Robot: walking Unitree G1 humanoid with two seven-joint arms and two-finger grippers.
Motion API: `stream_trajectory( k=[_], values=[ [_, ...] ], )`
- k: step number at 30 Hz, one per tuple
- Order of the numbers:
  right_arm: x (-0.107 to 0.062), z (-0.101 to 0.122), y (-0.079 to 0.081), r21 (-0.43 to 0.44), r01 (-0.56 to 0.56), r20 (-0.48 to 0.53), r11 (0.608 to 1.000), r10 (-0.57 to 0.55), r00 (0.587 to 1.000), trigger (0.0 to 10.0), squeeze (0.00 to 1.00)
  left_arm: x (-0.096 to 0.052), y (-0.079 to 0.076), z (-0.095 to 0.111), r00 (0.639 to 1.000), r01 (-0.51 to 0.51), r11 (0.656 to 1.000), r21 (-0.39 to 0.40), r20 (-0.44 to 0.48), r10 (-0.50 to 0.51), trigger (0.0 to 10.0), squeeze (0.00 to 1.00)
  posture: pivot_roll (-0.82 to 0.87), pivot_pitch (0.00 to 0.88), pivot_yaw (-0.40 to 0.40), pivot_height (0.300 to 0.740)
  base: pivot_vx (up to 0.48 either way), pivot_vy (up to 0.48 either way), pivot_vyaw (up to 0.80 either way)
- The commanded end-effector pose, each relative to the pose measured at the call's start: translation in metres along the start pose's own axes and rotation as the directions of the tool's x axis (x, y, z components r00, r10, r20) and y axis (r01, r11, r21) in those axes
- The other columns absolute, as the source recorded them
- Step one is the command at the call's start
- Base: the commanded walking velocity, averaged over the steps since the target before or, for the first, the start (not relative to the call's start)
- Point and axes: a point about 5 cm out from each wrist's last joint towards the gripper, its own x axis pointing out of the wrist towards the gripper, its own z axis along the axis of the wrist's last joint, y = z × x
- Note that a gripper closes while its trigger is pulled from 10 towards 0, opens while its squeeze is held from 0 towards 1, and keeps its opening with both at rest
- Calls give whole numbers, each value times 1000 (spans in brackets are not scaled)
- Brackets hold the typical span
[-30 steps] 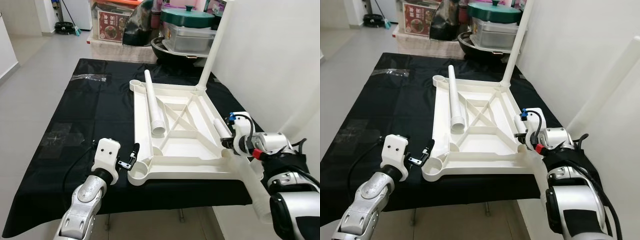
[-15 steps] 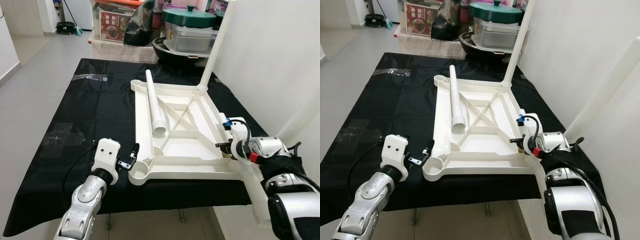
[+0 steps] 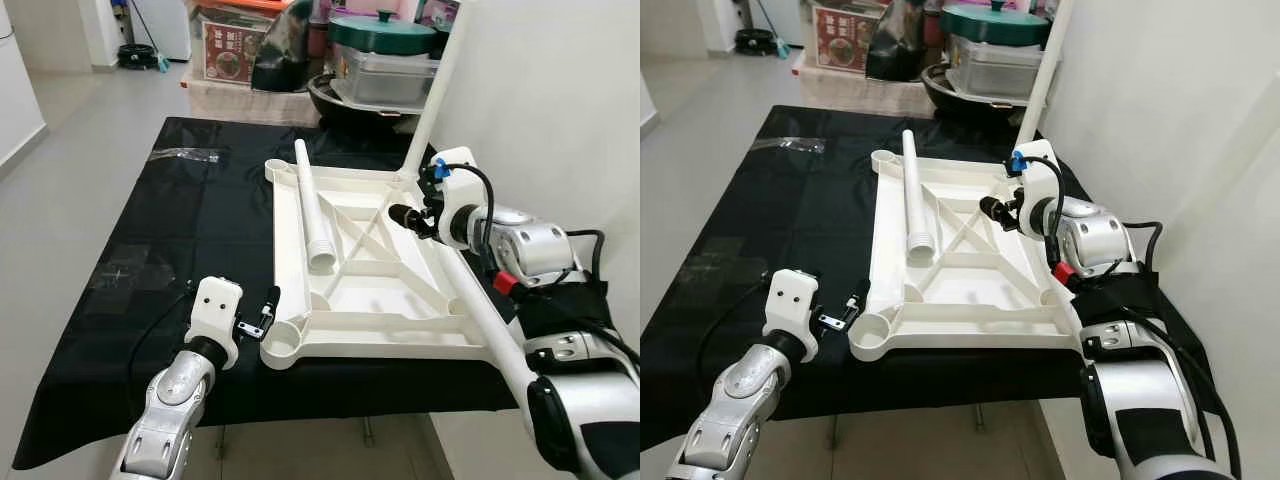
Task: Building children table
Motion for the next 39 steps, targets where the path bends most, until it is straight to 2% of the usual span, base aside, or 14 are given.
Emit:
stream_trajectory(
  k=[1,4,5,6,7,11,15,16,18,23,27,31,39],
  values=[
    [-2,0,-4,-10,23,-19,1000,-23,1000,10000,1000,1,-3,-3,1000,14,1000,6,-9,-14,10000,0,13,0,-163,740,0,0,0],
    [-1,-19,-30,-43,173,-138,984,-178,974,10000,1000,2,-5,-3,1000,17,1000,3,-9,-17,10000,0,7,0,-169,740,0,0,0],
    [-2,-26,-38,-37,216,-167,976,-219,961,10000,1000,1,-5,-4,1000,16,1000,1,-10,-16,10000,0,5,0,-171,740,0,0,0],
    [-2,-26,-38,-37,216,-167,976,-219,961,10000,1000,1,-5,-4,1000,16,1000,1,-10,-16,10000,0,5,0,-171,740,0,0,0],
    [-4,-36,-49,3,298,-211,955,-291,933,10000,1000,1,-5,-5,1000,14,1000,0,-12,-14,10000,0,4,0,-171,740,0,0,0],
    [-7,-45,-58,35,362,-255,931,-342,904,10000,1000,0,-4,-5,1000,12,1000,0,-14,-12,10000,0,4,0,-171,740,0,0,0],
    [-8,-56,-54,84,329,-323,941,-287,902,10000,1000,0,-5,-6,1000,10,1000,-1,-15,-10,10000,0,5,0,-178,740,0,0,0],
    [-6,-60,-48,121,299,-354,947,-240,904,10000,0,0,-5,-6,1000,11,1000,-1,-17,-11,10000,0,2,0,-179,740,0,0,0],
    [-5,-65,-42,168,261,-393,951,-178,902,10000,0,-1,-5,-7,1000,12,1000,0,-20,-12,10000,0,0,0,-179,740,0,0,0],
    [-5,-70,-43,185,257,-424,949,-159,892,10000,0,-1,-5,-7,1000,12,1000,0,-21,-12,10000,0,-1,0,-180,740,0,0,0],
    [-8,-79,-50,161,287,-456,944,-187,870,10000,0,-1,-5,-7,1000,9,1000,0,-22,-9,10000,0,-6,0,-182,740,0,0,0],
    [-10,-78,-60,111,338,-432,935,-261,863,10000,0,-2,-6,-7,1000,8,1000,-2,-21,-8,10000,0,-5,0,-184,740,0,0,0],
    [-13,-82,-62,94,351,-454,932,-274,848,10000,0,-3,-4,-8,1000,5,1000,-2,-24,-5,10000,0,-6,0,-186,740,0,0,0]
  ],
)
